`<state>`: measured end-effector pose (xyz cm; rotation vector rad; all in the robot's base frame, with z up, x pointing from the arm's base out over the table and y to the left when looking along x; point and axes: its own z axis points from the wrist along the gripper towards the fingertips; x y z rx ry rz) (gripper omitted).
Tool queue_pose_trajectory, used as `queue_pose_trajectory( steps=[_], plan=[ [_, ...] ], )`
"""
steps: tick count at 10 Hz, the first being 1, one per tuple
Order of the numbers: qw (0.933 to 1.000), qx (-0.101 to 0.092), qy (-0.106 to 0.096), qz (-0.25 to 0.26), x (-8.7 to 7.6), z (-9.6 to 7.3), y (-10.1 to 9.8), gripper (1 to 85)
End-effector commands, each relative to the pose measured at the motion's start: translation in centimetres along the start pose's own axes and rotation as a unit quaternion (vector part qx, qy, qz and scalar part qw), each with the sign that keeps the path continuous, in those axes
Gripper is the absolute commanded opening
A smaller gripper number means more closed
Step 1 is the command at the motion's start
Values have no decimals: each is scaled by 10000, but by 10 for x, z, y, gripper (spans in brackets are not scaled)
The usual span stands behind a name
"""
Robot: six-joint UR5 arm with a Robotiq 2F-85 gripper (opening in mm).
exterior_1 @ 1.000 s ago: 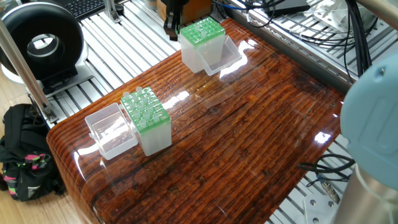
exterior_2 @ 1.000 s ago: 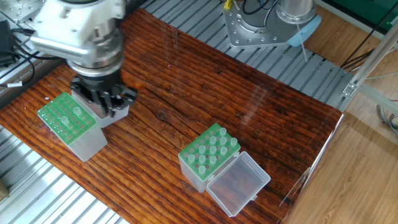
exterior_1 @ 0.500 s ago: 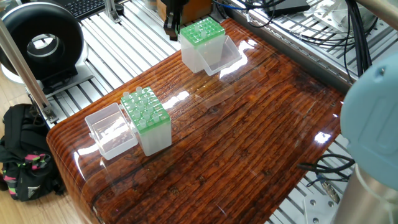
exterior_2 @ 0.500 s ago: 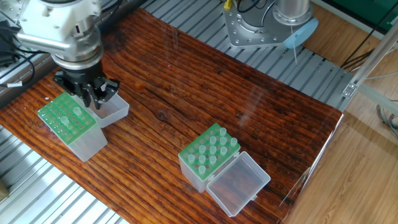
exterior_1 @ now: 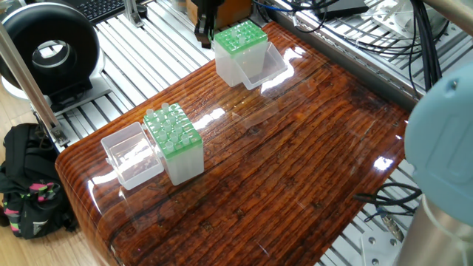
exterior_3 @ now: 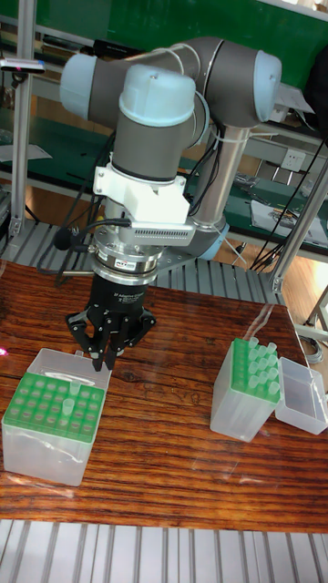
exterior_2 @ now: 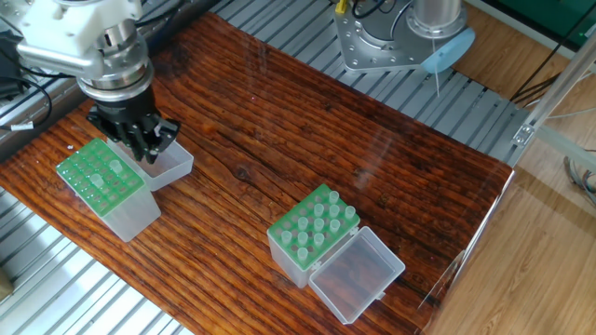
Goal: Transfer all large pipette tips from one holder to another
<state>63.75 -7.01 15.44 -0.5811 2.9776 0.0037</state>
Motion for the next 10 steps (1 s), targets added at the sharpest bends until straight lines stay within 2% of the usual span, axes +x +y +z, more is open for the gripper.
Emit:
queue_pose_trajectory(
  steps=[1, 2, 3, 4, 5, 7, 10],
  plan=[
    [9997, -36, -122, 192, -5, -1, -11, 223],
    [9998, -14, -155, 153, -6, -3, -17, 253],
    [9997, 166, -134, 116, -4, -5, -27, 317],
    [9993, 325, -146, 126, -3, -8, -35, 323],
    [9991, 345, -181, 155, -4, -10, -38, 323],
    [9994, 97, -219, 257, -12, -10, -37, 330],
    [9990, 38, -283, 343, -23, -4, -44, 333]
  ],
)
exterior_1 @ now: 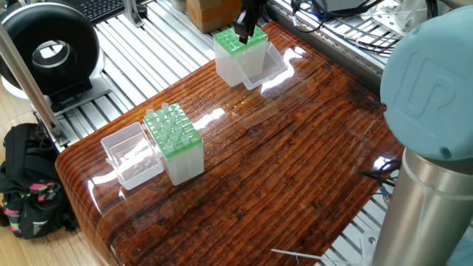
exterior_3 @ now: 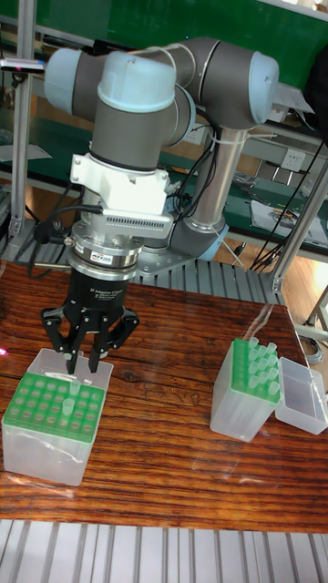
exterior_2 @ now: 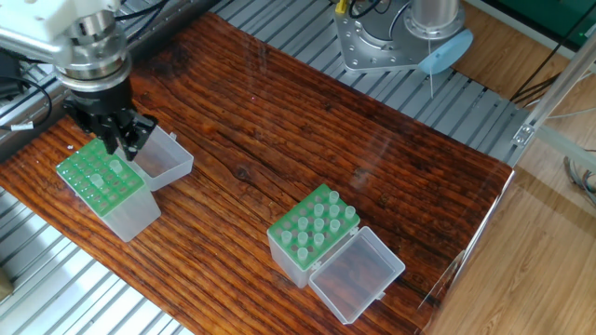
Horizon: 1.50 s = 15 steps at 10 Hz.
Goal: Transfer all large pipette tips from one holder to another
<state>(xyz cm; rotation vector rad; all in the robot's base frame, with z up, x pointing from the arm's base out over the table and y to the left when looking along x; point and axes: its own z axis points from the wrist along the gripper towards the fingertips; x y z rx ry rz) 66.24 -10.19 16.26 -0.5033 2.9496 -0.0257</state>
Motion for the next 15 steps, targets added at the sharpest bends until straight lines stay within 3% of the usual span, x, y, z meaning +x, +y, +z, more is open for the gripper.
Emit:
queue_pose_trajectory(
  steps=[1, 7, 12, 15],
  plan=[
    [9996, -155, -111, 208, -15, 7, -3, 333],
    [9995, -76, 13, 297, -14, 18, -9, 330],
    [9994, -191, 96, 255, -11, 20, -3, 330],
    [9996, -151, 117, 218, -10, 20, -5, 327]
  ],
)
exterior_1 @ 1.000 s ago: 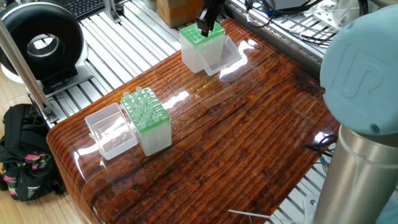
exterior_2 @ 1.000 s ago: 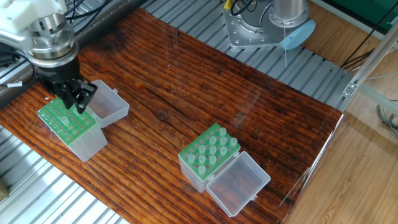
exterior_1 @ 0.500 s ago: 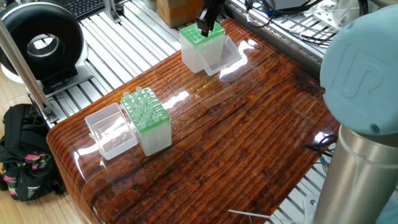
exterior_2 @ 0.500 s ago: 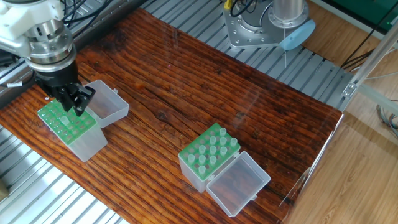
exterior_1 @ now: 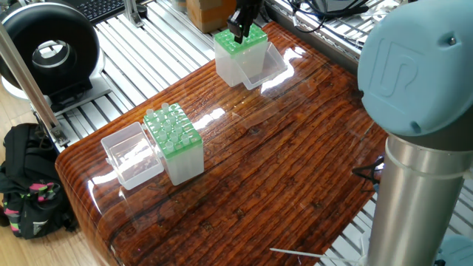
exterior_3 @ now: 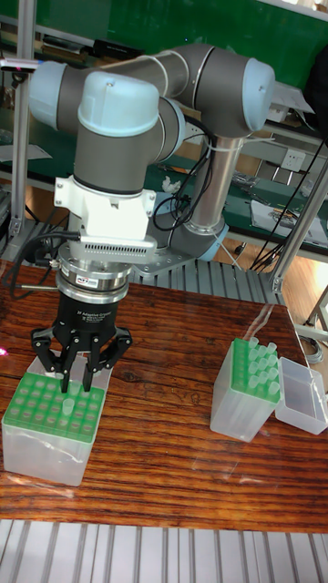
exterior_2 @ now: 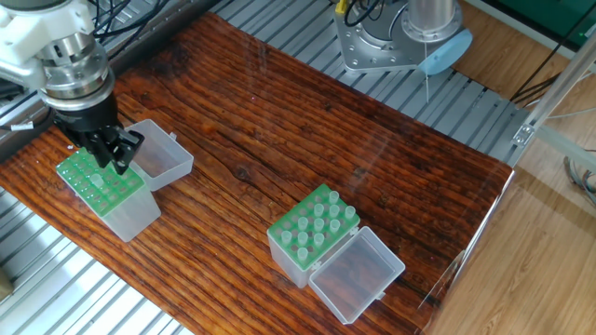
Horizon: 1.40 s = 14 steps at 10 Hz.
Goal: Transfer all large pipette tips from one holder to another
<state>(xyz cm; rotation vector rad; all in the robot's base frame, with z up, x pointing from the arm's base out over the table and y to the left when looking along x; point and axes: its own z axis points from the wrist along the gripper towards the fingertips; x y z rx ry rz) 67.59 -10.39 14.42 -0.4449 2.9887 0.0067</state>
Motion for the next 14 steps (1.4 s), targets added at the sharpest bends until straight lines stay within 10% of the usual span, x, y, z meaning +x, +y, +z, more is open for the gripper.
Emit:
queue_pose_trajectory(
  steps=[1, 14],
  plan=[
    [10000, -35, -12, 0, -2, 1, 1, 323],
    [9999, -27, 13, 105, 1, -6, 4, 73]
  ],
)
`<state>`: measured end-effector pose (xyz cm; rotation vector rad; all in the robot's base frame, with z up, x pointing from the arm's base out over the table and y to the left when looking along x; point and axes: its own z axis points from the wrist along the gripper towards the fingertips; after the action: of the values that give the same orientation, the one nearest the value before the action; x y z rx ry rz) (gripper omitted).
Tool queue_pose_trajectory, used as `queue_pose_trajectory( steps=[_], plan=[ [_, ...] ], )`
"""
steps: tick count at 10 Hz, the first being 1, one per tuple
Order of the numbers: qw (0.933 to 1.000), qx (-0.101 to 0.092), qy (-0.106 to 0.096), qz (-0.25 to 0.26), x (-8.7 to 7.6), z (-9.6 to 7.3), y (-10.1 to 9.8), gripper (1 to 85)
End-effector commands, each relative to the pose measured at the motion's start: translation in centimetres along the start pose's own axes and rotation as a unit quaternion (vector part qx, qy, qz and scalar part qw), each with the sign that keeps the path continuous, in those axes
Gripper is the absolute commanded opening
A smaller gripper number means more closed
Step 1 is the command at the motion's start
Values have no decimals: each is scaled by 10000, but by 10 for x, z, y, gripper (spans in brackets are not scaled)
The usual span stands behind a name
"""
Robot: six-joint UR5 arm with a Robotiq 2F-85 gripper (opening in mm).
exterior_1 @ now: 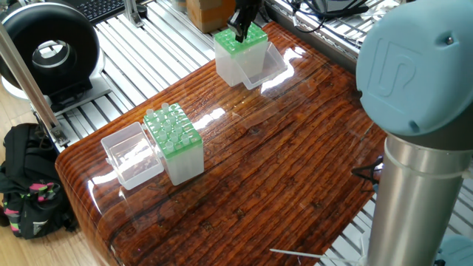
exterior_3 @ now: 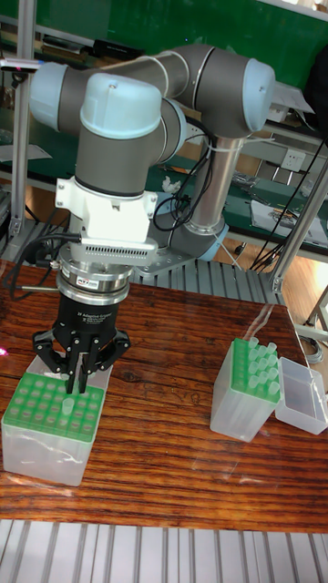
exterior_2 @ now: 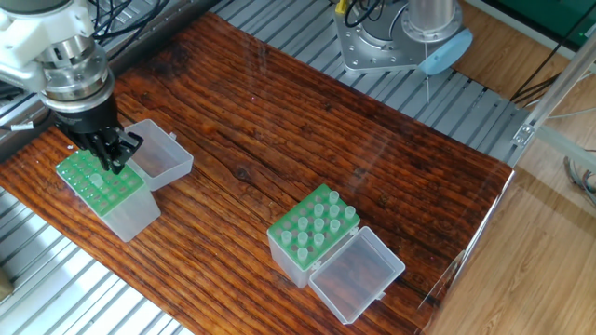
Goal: Transfer all large pipette tips from one holder to another
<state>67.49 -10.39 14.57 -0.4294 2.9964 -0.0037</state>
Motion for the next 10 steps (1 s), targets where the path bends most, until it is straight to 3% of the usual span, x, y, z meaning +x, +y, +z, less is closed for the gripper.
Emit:
queue_pose_trajectory(
  steps=[1, 3, 6, 10],
  plan=[
    [10000, -70, -13, 54, 2, -7, 5, 53],
    [9999, 139, -22, -70, 3, -18, -2, 10],
    [10000, 18, 38, -41, 3, -44, 11, 10],
    [9998, -9, -1, -206, -2, -70, 9, 10]
  ],
)
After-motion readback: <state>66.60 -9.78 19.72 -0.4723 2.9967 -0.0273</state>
